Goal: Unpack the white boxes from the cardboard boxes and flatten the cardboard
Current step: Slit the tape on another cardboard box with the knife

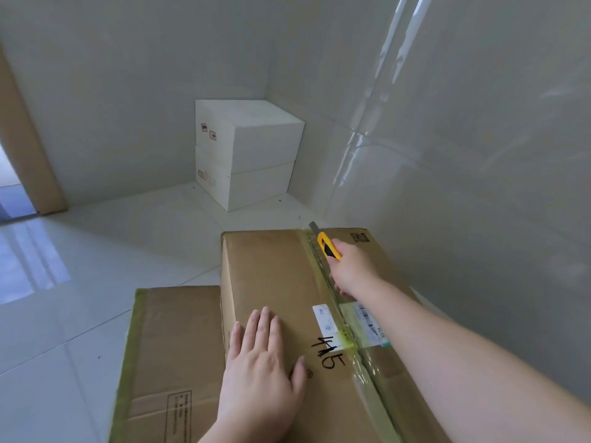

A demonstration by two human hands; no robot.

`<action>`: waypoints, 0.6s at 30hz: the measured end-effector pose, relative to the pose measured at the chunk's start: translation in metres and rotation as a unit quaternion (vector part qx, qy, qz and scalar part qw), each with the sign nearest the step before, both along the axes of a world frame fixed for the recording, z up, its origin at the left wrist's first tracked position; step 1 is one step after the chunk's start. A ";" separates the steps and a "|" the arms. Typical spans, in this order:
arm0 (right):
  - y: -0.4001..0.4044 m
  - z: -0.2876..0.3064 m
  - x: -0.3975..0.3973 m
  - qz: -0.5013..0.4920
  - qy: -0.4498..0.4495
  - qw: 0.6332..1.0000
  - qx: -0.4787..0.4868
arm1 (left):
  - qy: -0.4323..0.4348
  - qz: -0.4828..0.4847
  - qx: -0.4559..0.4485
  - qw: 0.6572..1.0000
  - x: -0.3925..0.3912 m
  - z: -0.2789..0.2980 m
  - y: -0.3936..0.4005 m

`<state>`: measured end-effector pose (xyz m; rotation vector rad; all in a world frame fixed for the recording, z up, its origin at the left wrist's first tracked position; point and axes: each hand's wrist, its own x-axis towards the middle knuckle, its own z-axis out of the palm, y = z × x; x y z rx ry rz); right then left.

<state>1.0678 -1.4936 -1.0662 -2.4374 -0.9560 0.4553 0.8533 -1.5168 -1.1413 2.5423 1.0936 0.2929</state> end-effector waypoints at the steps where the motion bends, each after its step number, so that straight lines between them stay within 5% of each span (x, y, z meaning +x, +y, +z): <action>1: 0.005 -0.003 0.002 0.004 0.000 1.000 -0.003 | -0.005 0.003 0.001 1.000 0.001 -0.003 0.000; 18: 0.020 -0.007 0.006 0.044 -0.046 0.997 -0.038 | -0.042 0.045 0.057 0.996 0.008 -0.012 0.003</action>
